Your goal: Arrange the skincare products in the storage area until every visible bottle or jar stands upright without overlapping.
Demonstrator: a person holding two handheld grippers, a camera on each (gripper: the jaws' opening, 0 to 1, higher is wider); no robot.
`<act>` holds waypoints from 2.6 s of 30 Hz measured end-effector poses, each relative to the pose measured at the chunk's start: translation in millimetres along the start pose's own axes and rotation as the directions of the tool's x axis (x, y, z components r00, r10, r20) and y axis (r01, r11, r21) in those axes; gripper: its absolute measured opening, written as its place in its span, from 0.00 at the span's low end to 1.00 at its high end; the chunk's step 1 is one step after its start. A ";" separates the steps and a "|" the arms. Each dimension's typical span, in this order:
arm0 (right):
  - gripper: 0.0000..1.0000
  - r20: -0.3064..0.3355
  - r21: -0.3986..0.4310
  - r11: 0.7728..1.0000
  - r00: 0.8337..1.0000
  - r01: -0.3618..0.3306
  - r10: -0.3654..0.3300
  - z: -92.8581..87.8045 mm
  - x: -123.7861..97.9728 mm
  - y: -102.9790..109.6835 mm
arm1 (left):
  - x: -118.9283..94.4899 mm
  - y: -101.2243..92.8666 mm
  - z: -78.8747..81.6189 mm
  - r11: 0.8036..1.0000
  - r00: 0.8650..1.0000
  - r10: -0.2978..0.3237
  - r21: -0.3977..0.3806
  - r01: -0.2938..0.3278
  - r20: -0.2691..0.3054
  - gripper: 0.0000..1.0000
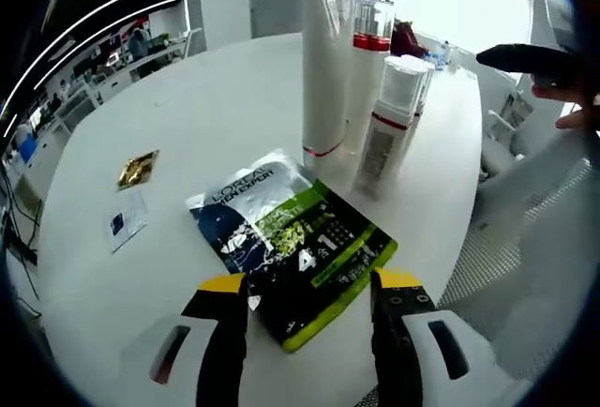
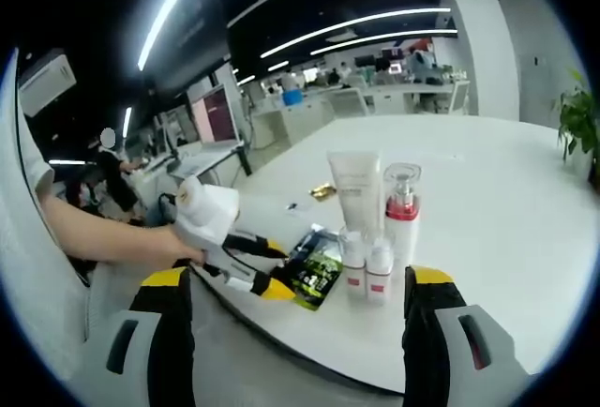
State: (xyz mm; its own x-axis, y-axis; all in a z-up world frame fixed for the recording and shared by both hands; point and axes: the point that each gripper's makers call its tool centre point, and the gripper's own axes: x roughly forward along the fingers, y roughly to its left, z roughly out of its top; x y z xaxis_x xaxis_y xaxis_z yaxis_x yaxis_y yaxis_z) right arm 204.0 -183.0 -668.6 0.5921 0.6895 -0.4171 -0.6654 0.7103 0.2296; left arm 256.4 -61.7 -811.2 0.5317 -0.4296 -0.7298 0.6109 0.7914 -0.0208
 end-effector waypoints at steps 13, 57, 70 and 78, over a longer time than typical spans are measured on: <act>0.91 -0.030 -0.021 1.000 1.000 -0.001 0.001 -4.7 0.9 1.4 | -41.1 -7.7 27.5 0.996 0.989 -0.006 -0.087 0.019 0.147 0.83; 0.89 -0.021 -0.021 1.000 1.000 -0.004 0.003 -5.2 -0.7 1.2 | -137.2 19.9 -22.0 0.961 0.997 0.054 -0.272 -0.038 0.049 0.94; 0.87 -0.021 -0.014 1.000 1.000 -0.004 0.003 -5.5 -0.3 -0.5 | -138.4 20.9 -13.6 0.939 0.992 0.073 -0.343 -0.034 0.101 0.91; 0.87 -0.015 -0.010 1.000 1.000 -0.001 0.001 -4.7 -0.4 -1.6 | -135.5 25.7 -16.0 0.936 0.995 0.058 -0.351 -0.028 0.077 0.91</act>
State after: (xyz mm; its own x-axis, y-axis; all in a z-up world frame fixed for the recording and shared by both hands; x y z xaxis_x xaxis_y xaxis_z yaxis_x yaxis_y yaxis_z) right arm 202.7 -185.1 -672.9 0.5849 0.6877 -0.4301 -0.6704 0.7083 0.2210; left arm 190.6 23.8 -723.8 0.6098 -0.4148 -0.6753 0.3515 0.9052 -0.2387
